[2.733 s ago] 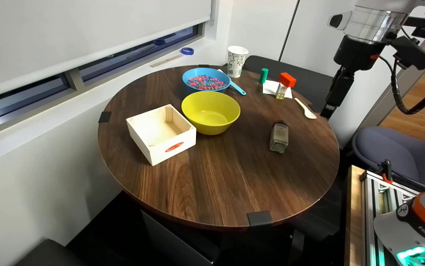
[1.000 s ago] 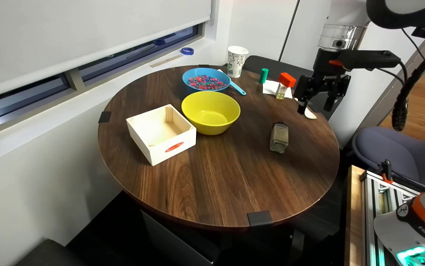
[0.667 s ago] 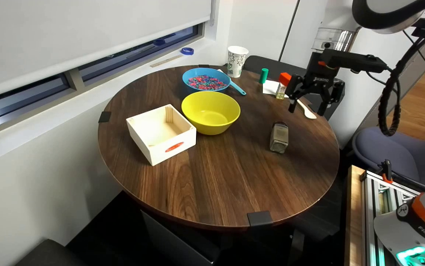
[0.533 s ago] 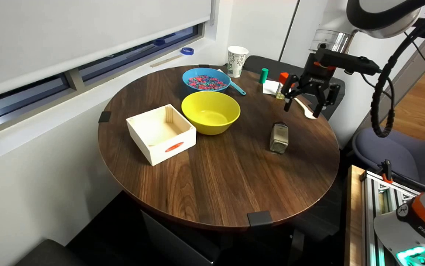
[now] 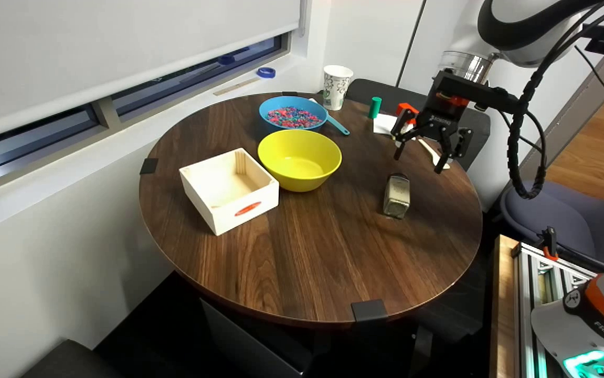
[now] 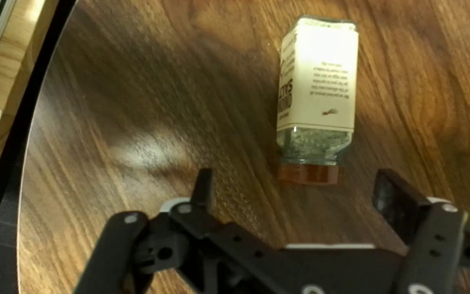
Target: Pick up the spice bottle with a brown lid and put it the right way up on the table
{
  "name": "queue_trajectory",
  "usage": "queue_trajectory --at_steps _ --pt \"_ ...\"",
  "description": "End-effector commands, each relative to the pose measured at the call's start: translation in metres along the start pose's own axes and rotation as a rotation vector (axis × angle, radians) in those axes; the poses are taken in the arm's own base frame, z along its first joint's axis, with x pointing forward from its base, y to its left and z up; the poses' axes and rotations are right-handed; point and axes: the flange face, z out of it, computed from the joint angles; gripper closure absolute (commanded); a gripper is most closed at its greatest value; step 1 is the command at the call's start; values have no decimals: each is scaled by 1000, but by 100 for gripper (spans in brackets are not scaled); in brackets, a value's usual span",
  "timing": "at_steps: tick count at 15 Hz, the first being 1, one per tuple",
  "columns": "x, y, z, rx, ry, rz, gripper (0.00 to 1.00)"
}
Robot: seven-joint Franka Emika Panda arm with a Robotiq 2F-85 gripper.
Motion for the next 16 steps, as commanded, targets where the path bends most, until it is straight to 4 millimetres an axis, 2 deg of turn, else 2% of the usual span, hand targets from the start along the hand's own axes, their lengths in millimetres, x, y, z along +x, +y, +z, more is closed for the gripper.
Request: queue_trajectory --at_steps 1,8,16 --pt "6 0 4 34 -12 21 0" --pt "23 -9 15 128 -41 14 0" --pt "31 -10 38 119 -164 12 0"
